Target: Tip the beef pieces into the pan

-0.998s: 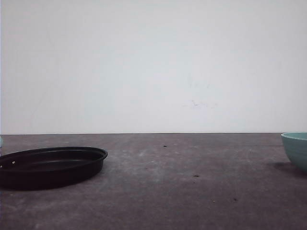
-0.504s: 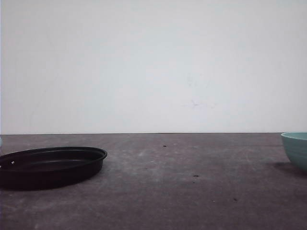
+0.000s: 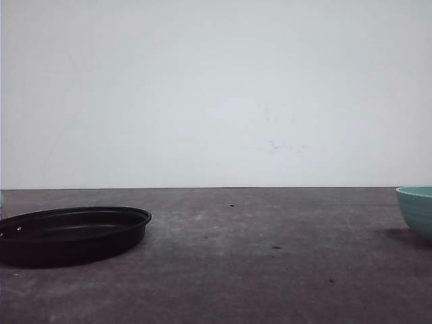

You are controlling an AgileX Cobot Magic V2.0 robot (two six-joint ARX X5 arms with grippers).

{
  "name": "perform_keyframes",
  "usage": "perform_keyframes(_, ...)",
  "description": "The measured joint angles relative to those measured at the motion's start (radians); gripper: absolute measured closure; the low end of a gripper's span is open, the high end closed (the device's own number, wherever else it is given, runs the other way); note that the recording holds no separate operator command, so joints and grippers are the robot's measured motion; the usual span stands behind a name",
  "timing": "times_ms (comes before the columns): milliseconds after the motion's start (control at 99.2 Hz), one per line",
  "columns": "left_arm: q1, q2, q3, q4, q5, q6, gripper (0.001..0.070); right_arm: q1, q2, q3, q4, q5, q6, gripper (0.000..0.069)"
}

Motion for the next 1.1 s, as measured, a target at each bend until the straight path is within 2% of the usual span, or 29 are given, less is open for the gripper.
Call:
perform_keyframes(161, 0.0, 0.057, 0.092, 0.0, 0.018, 0.045, 0.0404, 0.0, 0.003, 0.177, -0.012, 0.008, -0.084, 0.0684)
perform_keyframes(272, 0.0, 0.074, 0.15, -0.001, 0.019, 0.088, 0.0441, 0.0, 0.039, 0.293, -0.083, 0.012, -0.166, 0.0684)
perform_keyframes(333, 0.0, 0.082, 0.182, 0.0, 0.019, 0.113, 0.046, 0.0, 0.086, 0.368, -0.146, 0.029, -0.196, 0.0684)
perform_keyframes(393, -0.002, 0.091, 0.215, -0.002, 0.019, 0.132, 0.0511, 0.0, 0.139, 0.444, -0.212, 0.039, -0.216, 0.0684)
perform_keyframes(484, -0.005, 0.11, 0.275, -0.026, 0.019, 0.144, 0.0591, 0.0, 0.232, 0.568, -0.29, 0.038, -0.241, 0.0684)
perform_keyframes(565, -0.006, 0.14, 0.345, -0.08, 0.019, 0.151, 0.0624, 0.0, 0.32, 0.687, -0.346, 0.038, -0.258, 0.0684)
perform_keyframes(766, -0.006, 0.252, 0.575, -0.245, 0.019, 0.185, 0.0638, 0.0, 0.51, 0.94, -0.458, 0.034, -0.274, 0.0684)
perform_keyframes(927, -0.006, 0.339, 0.754, -0.333, 0.024, 0.217, 0.0638, 0.0, 0.604, 1.046, -0.522, 0.025, -0.275, 0.0684)
perform_keyframes(998, -0.006, 0.369, 0.807, -0.338, 0.044, 0.22, 0.0638, 0.0, 0.636, 1.076, -0.565, 0.001, -0.275, 0.0679)
perform_keyframes(1048, -0.006, 0.388, 0.834, -0.338, 0.068, 0.22, 0.0623, 0.0, 0.655, 1.088, -0.593, -0.016, -0.275, 0.0636)
perform_keyframes(1099, -0.006, 0.406, 0.853, -0.338, 0.097, 0.219, 0.0571, 0.0, 0.673, 1.098, -0.62, -0.021, -0.274, 0.0537)
